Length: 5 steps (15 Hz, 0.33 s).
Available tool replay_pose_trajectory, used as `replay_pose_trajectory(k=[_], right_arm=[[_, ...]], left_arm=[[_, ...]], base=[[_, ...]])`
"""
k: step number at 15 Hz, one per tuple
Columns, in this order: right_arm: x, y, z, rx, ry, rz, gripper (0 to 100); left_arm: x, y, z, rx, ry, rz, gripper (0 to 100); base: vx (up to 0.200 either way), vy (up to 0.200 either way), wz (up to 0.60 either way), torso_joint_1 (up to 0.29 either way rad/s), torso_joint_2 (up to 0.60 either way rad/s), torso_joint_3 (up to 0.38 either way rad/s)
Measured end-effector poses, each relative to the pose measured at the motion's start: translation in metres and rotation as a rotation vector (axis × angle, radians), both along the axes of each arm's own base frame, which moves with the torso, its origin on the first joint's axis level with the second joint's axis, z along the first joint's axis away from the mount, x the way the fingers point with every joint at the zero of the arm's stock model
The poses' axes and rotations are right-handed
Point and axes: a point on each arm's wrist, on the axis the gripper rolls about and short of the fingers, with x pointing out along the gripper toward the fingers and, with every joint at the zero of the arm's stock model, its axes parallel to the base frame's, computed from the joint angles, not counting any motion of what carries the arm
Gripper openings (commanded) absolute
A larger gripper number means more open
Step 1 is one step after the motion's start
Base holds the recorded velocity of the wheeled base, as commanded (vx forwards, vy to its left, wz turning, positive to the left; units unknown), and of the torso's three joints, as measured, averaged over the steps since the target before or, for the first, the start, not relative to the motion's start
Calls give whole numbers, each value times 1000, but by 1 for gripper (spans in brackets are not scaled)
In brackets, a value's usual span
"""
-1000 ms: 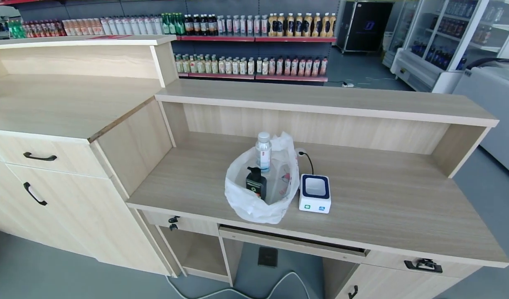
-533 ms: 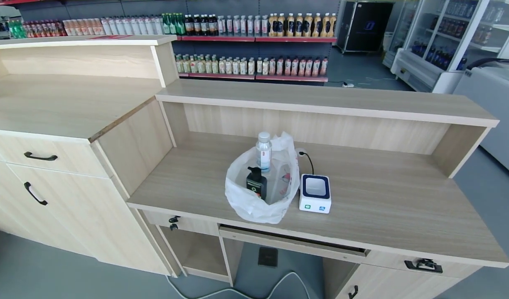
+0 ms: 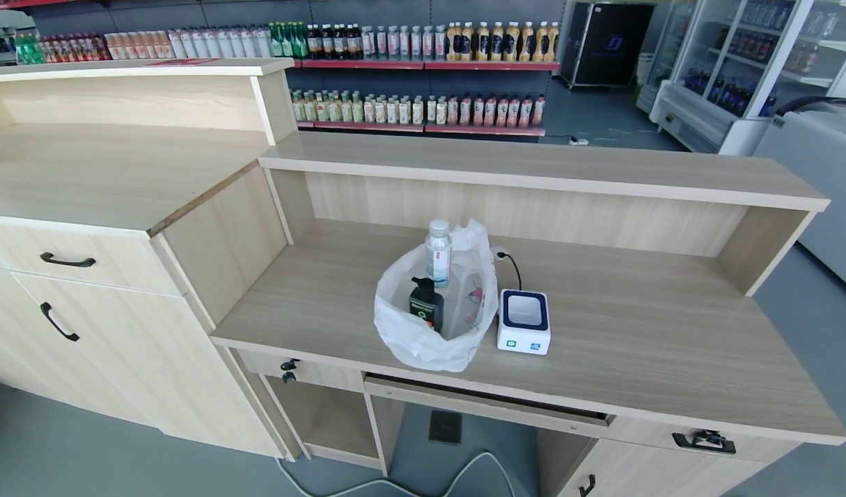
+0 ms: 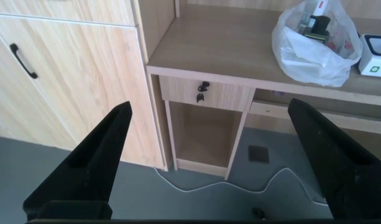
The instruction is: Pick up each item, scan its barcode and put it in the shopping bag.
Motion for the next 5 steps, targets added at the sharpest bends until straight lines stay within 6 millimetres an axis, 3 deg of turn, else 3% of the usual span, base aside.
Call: replay_pose_trajectory(k=[5], right_arm=[[0,0,0,-1,-3,0,100]], left_arm=[[0,0,0,0,0,0,100]], base=[[0,0,0,0,0,0]])
